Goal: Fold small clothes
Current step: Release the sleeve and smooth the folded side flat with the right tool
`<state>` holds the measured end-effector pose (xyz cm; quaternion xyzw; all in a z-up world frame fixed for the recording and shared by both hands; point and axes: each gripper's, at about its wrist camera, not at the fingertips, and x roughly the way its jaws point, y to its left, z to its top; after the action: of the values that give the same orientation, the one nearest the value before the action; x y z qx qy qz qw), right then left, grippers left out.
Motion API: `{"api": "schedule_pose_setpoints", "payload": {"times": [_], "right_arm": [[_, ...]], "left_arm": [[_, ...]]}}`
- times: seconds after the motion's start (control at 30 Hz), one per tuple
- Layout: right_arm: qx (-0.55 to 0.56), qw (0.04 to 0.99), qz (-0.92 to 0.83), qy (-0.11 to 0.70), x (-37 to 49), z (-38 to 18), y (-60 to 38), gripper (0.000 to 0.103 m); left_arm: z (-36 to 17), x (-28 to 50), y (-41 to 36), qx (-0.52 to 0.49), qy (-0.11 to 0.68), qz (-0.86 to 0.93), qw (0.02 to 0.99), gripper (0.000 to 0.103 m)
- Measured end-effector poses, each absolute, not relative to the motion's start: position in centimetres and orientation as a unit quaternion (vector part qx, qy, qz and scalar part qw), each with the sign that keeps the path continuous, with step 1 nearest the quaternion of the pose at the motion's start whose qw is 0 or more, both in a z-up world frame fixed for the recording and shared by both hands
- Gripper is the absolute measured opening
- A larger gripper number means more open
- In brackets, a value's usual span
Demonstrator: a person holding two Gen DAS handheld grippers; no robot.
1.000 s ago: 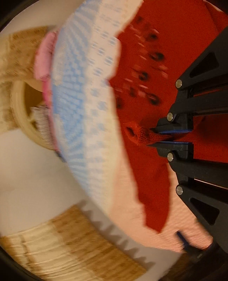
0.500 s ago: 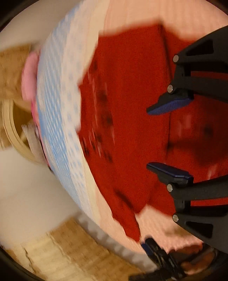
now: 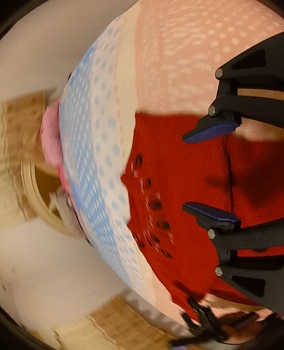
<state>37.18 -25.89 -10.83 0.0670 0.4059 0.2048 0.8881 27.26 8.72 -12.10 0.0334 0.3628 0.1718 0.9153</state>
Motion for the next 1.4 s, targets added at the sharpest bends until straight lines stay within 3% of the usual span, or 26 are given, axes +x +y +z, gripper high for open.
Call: {"api": "schedule_pose_setpoints", "payload": {"times": [0.2,0.27,0.63,0.77,1.13,1.4], "right_arm": [[-0.046,0.871,0.166,0.46,37.0,-14.8,-23.5,0.052],[-0.008,0.87,0.164,0.464,37.4,-15.5,-25.3,0.05],[-0.033,0.88,0.183,0.438,36.5,-11.4,-20.9,0.051],[-0.028,0.859,0.142,0.491,38.1,-15.4,-21.1,0.051],[-0.052,0.878,0.159,0.449,35.5,-12.2,-18.6,0.051],[-0.05,0.87,0.168,0.461,36.5,-15.8,-19.3,0.051]], "left_arm": [[-14.5,28.7,7.8,0.059,0.391,0.173,0.902,0.103],[-14.4,28.7,7.9,0.057,0.392,0.172,0.902,0.103],[-15.4,28.4,11.5,-0.079,0.427,0.12,0.893,0.103],[-15.0,26.6,12.4,-0.106,0.397,0.128,0.903,0.103],[-14.6,26.3,12.2,-0.099,0.384,0.12,0.91,0.103],[-13.0,21.9,16.7,-0.125,0.353,0.161,0.913,0.103]]}}
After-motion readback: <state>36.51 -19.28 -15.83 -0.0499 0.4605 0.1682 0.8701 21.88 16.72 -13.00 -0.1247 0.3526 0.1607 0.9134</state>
